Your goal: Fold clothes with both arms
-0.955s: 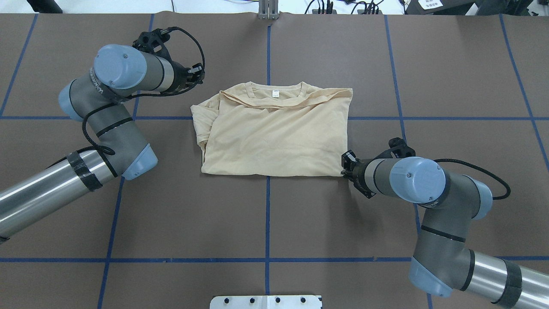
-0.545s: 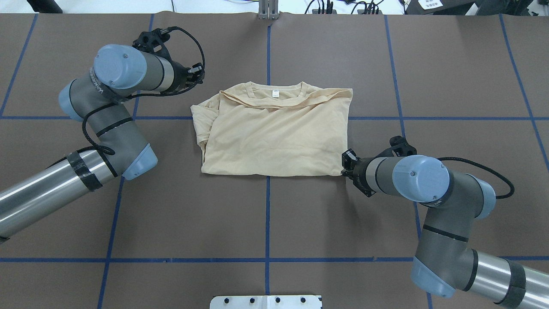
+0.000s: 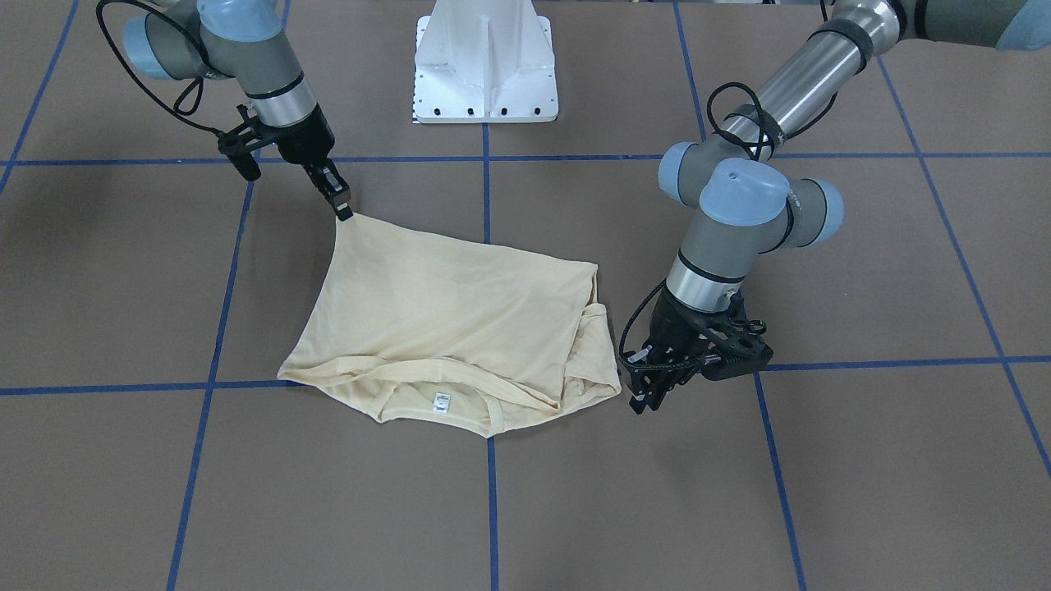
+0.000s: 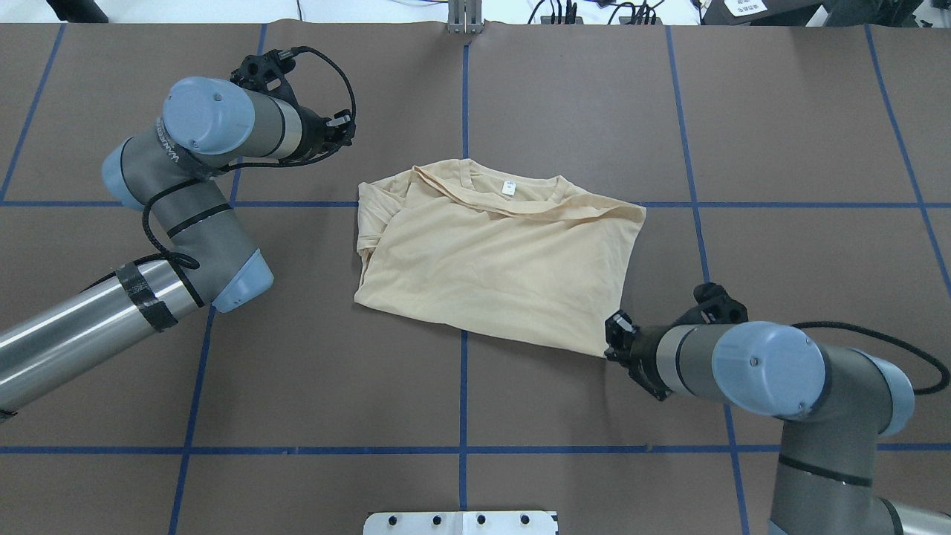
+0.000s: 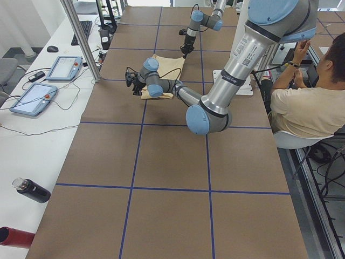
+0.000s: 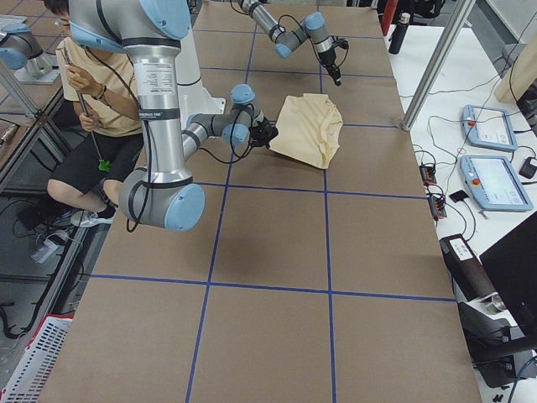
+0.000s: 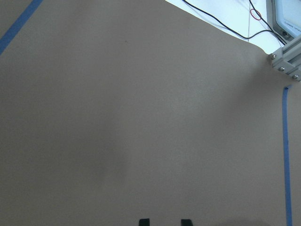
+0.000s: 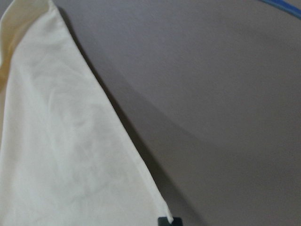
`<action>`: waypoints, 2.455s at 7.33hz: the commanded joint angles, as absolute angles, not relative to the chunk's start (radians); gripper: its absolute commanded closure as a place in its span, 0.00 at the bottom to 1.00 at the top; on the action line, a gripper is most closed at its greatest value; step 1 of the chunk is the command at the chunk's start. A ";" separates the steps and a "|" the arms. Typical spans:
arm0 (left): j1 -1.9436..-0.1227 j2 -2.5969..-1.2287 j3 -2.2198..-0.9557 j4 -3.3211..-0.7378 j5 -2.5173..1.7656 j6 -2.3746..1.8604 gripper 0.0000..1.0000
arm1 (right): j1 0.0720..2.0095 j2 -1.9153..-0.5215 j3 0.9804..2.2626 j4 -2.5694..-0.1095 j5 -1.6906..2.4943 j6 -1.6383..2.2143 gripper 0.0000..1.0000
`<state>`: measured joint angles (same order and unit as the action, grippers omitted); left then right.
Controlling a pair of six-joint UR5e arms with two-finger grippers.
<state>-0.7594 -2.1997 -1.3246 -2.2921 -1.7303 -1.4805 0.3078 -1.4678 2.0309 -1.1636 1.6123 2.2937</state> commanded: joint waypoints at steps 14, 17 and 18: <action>-0.407 -2.046 -1.720 -1.970 -1.678 -1.719 0.49 | 0.563 -1.312 1.924 -1.181 1.766 2.033 0.00; -0.391 -2.043 -1.710 -1.965 -1.680 -1.726 0.50 | 0.571 -1.302 1.904 -1.180 1.766 2.031 0.00; -0.391 -2.043 -1.713 -1.964 -1.681 -1.726 0.51 | 0.572 -1.284 1.885 -1.180 1.766 2.029 0.00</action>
<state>-0.3931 -2.0442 -1.7121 -1.9659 -1.6797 -1.7255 0.5696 -1.3001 1.9060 -1.1803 1.7655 2.0316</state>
